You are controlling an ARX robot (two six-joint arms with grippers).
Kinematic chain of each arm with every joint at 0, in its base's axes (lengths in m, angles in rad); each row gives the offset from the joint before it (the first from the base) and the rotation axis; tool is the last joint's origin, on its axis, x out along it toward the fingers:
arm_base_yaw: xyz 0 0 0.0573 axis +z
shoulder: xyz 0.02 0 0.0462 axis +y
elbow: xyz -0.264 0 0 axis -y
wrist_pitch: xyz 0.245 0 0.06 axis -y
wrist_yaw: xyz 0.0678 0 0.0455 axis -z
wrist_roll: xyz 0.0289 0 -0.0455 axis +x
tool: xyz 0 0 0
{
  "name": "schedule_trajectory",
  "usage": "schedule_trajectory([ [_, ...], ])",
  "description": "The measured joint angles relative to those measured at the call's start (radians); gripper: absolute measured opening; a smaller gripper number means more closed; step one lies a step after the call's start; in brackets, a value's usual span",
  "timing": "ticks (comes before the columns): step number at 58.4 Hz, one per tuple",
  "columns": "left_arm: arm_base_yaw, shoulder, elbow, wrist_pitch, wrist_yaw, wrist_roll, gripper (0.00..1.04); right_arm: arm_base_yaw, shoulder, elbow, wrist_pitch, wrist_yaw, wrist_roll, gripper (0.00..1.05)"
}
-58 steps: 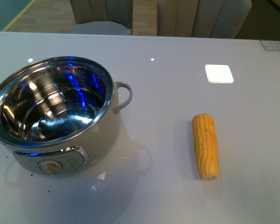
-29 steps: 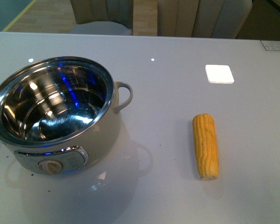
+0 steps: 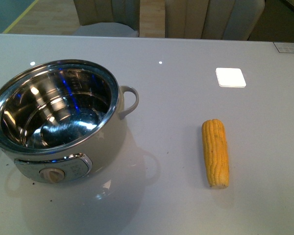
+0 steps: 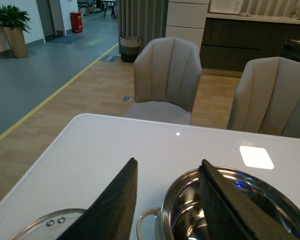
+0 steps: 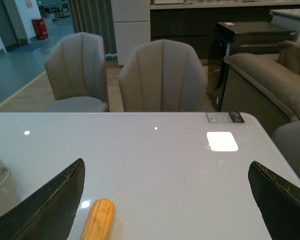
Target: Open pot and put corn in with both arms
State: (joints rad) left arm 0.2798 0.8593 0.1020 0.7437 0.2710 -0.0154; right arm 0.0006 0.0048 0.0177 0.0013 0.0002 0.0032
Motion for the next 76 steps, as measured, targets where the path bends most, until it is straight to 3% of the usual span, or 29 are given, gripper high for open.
schedule_trajectory([
  [7, -0.054, -0.092, -0.030, -0.061, -0.056, 0.001, 0.03, 0.000, 0.000, 0.000, 0.000, 0.000, 0.000, 0.96],
  [14, -0.102, -0.141, -0.077, -0.052, -0.101, 0.005, 0.03, 0.000, 0.000, 0.000, 0.000, 0.000, 0.000, 0.96],
  [23, -0.167, -0.302, -0.089, -0.197, -0.166, 0.005, 0.03, 0.000, 0.000, 0.000, 0.000, 0.000, 0.000, 0.96],
  [26, -0.231, -0.350, -0.089, -0.244, -0.254, 0.005, 0.03, 0.000, 0.000, 0.000, 0.000, 0.000, 0.000, 0.96],
  [29, -0.267, -0.386, -0.089, -0.276, -0.259, 0.006, 0.03, 0.000, 0.000, 0.000, 0.000, 0.000, 0.000, 0.96],
  [76, -0.277, -0.679, -0.089, -0.564, -0.271, 0.007, 0.03, 0.000, 0.000, 0.000, 0.000, 0.000, 0.000, 0.96],
])
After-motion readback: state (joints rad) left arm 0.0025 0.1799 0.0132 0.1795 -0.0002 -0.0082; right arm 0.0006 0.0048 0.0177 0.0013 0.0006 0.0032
